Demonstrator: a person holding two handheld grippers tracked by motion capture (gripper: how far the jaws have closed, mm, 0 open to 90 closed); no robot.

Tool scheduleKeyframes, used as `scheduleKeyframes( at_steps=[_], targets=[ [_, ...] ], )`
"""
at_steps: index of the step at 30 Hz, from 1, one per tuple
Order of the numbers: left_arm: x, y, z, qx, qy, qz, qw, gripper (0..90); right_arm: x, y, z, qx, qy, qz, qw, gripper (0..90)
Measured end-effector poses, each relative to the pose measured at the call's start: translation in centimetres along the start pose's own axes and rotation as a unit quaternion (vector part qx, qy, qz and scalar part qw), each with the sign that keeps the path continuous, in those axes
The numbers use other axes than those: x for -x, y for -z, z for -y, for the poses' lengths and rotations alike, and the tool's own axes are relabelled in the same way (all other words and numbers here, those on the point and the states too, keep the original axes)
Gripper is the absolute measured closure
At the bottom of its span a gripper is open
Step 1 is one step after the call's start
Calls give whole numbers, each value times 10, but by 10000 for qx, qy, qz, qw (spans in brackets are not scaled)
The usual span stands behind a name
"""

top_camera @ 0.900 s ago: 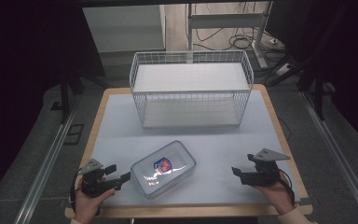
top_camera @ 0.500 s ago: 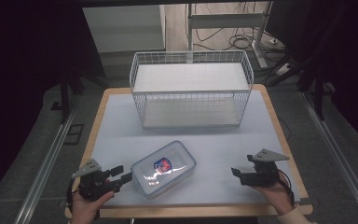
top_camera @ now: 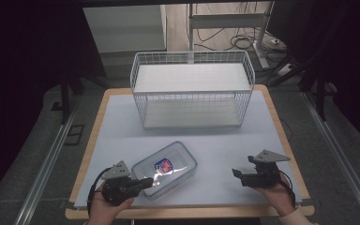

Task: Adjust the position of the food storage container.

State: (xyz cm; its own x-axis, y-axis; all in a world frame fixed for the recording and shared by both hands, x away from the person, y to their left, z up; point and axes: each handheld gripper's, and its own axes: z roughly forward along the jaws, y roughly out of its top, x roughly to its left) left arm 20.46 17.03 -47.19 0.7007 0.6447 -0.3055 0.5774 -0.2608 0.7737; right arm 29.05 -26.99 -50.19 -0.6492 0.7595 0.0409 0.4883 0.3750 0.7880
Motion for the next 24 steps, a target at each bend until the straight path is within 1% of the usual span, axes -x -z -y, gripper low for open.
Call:
scheduleKeyframes(
  at_steps=[1, 2, 3, 6, 7, 11, 12, 15, 16, 17, 19, 20, 21, 24],
  targets=[
    [0, 0, 0, 0, 0, 0, 10000, 900, 0, 0, 0, 0, 0, 0, 10000, 170],
    [4, -6, -2, -98, -53, 45, 9999, 900, 0, 0, 0, -12, -7, -6, 10000, 171],
    [4, -6, -2, -98, -53, 45, 9999, 900, 0, 0, 0, -12, -7, -6, 10000, 171],
    [14, -19, -5, -315, -178, 168, 9992, 900, -1, 0, 0, -8, 7, -5, 10000, 172],
    [14, -19, -5, -315, -178, 168, 9992, 900, -1, 0, 0, -8, 7, -5, 10000, 172],
    [22, -27, -5, -481, -325, 153, 9982, 900, -1, 0, 0, -21, -2, -13, 10000, 173],
    [24, -30, -3, -565, -362, 101, 9977, 900, -1, 0, 0, -26, -1, -17, 10000, 173],
    [24, -33, -1, -635, -370, 77, 9973, 900, 0, -1, 0, -32, -5, -15, 10000, 173],
    [24, -36, 1, -732, -416, 56, 9964, 900, 0, -1, 0, -33, -5, -16, 10000, 173],
    [24, -36, 1, -732, -416, 56, 9964, 900, 0, 0, 0, -31, -10, -16, 10000, 173],
    [26, -41, 4, -844, -474, -12, 9953, 900, 0, 0, 0, -26, -14, -15, 10000, 173],
    [26, -41, 4, -844, -474, -12, 9953, 900, 0, 0, 0, -25, -17, -18, 10000, 173],
    [25, -42, 5, -873, -426, 58, 9953, 900, 0, 0, 0, -26, -12, -14, 10000, 173],
    [25, -42, 6, -878, -432, 59, 9952, 900, 0, 0, 0, -27, -11, -20, 10000, 173]
  ],
)
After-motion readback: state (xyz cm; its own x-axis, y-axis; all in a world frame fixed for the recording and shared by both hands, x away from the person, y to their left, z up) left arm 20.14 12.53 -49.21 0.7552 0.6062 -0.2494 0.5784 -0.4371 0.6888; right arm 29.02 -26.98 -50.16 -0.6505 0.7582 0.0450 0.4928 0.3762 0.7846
